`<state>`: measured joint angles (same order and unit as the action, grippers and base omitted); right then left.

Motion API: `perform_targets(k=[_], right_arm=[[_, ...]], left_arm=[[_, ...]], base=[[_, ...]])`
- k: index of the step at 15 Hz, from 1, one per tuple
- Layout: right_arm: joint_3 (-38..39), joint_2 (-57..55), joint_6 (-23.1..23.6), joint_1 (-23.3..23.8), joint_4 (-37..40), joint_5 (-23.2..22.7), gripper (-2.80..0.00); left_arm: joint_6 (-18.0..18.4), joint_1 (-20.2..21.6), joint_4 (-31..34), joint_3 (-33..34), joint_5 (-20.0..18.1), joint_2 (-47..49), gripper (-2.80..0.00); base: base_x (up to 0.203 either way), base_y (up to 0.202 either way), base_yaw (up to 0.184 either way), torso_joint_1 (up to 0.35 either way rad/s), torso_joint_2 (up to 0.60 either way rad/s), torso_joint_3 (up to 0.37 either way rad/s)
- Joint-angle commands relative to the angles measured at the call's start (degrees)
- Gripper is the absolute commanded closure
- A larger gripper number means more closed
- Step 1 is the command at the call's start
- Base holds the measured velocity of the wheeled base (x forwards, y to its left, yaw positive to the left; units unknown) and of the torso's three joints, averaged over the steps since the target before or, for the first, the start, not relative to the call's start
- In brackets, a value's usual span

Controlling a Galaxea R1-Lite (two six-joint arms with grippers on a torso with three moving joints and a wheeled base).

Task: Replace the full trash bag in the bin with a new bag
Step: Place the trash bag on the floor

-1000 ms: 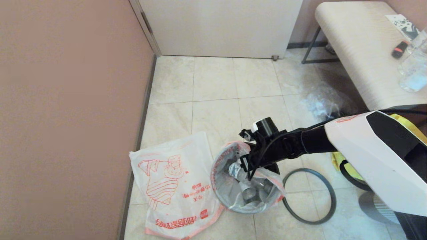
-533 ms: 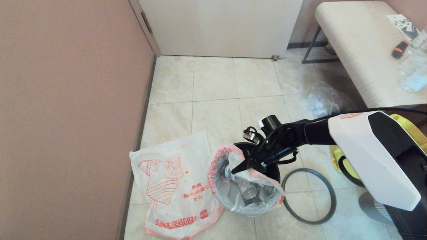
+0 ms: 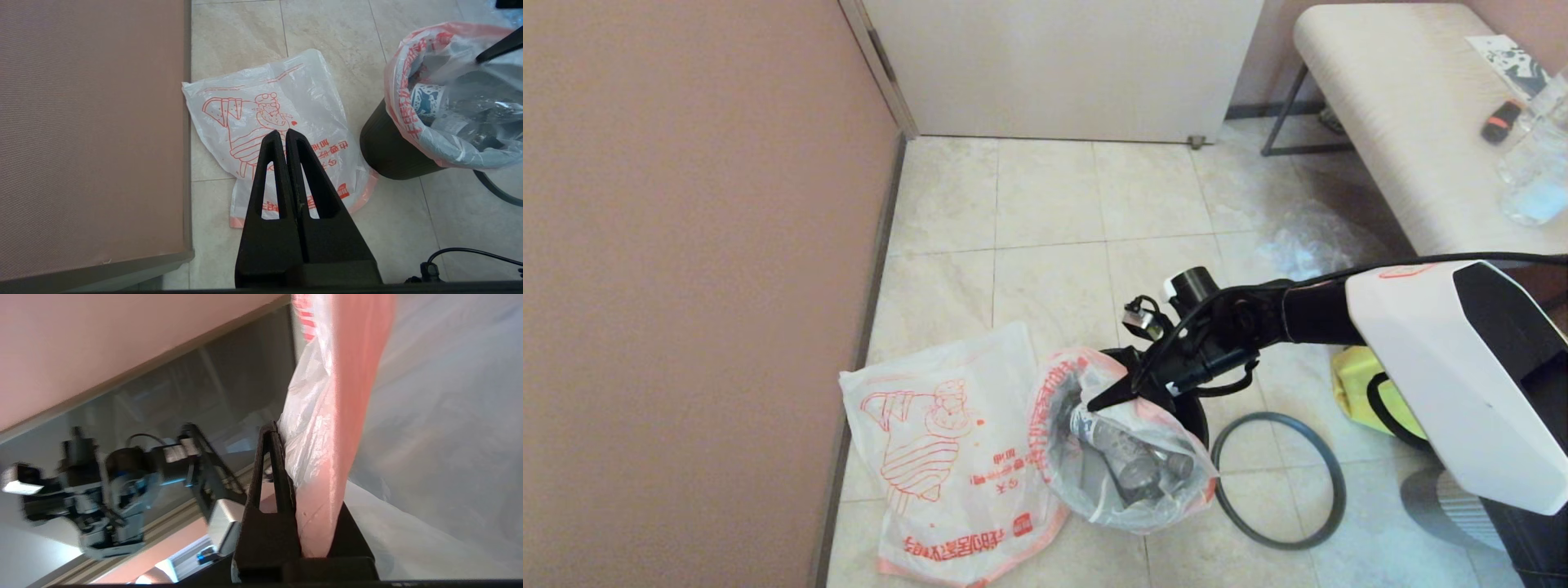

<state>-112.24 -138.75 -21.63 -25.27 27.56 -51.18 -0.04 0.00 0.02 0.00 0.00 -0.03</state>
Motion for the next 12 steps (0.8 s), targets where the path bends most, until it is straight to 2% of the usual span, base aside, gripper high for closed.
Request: perform_targets(k=[1,6,8,12], right_arm=[[0.0,1.45,-0.51,0.04,0.12,-0.58,0.0],[0.0,4.59,-2.57,-0.28,0.25,-0.76,0.0],[0.02,5.95,-4.81,-0.53,0.23,-0.83,0.0],[0.27,8.5,-5.26,-0.64,2.05,-2.89,0.0]], left_arm=[[-0.04,0.0,-0.02,0.0,0.0,0.03,0.0],[-0.04,0.0,-0.02,0.0,0.0,0.03,0.0],[0.03,0.0,-0.02,-0.01,0.0,0.03,0.0],[-0.04,0.0,-0.02,0.0,0.0,0.03,0.0]], base=[[0.0,0.0,0.0,0.0,0.0,0.0],[0.0,0.0,0.0,0.0,0.0,0.0],[0.0,0.0,0.0,0.0,0.0,0.0],[0.0,0.0,0.0,0.0,0.0,0.0]])
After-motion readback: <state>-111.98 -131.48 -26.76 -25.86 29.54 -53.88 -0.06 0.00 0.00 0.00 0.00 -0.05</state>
